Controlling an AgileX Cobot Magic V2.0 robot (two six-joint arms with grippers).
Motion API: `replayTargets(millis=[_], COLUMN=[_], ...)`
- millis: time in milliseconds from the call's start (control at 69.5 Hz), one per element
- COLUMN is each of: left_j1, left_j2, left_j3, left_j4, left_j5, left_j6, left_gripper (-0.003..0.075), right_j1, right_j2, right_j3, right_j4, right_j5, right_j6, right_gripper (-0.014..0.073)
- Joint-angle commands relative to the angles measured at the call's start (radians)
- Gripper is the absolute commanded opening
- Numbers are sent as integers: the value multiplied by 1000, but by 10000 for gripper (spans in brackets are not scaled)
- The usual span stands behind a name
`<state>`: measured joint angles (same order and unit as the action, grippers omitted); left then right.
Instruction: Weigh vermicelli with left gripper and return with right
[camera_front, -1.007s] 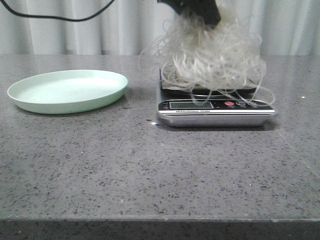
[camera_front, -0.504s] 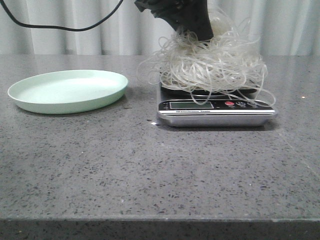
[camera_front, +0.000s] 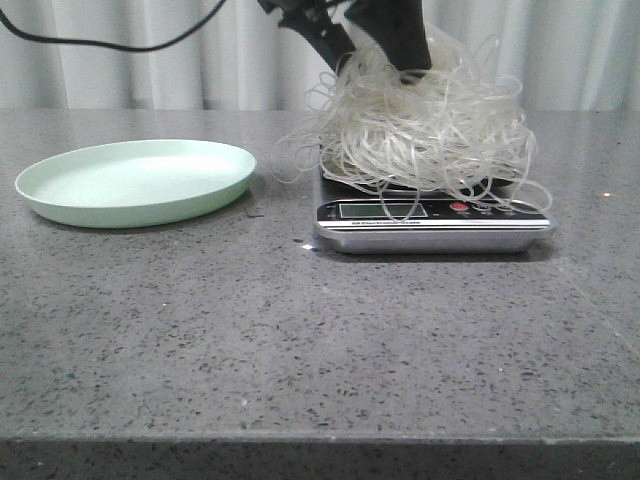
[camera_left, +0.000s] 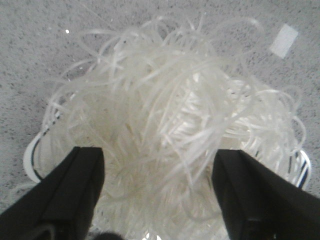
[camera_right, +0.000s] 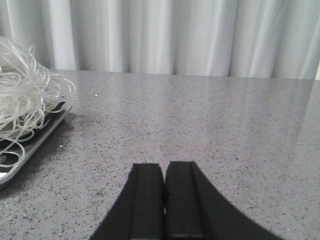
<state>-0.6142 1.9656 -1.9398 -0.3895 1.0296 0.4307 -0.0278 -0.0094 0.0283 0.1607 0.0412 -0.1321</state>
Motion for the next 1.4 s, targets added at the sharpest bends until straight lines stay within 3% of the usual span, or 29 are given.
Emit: replayTargets(millis=[0, 245, 446, 590, 950, 1180, 1381], left_j1=[18, 92, 149, 157, 161, 161, 161], left_j2=[-107, -226, -360, -502, -942, -1196, -1401], left_j3=[-37, -37, 39, 192, 694, 974, 1178], left_j4=[-25, 20, 170, 305, 675, 801, 801], left_j5=[-34, -30, -43, -124, -374, -421, -483], left_j6=[-19, -107, -215, -279, -594, -753, -778], left_gripper=[535, 532, 505, 452, 381, 279, 146], right_j1=[-5, -5, -5, -5, -5, -5, -5], right_j2=[-17, -17, -17, -17, -17, -17, -17], right_j3=[-8, -8, -8, -8, -8, -8, -8], right_j4=[2, 2, 2, 2, 2, 2, 2], right_j5=[-74, -74, -74, -74, -74, -74, -74], right_j6=[-6, -6, -6, -6, -6, -6, -6], right_gripper=[151, 151, 151, 151, 151, 151, 151])
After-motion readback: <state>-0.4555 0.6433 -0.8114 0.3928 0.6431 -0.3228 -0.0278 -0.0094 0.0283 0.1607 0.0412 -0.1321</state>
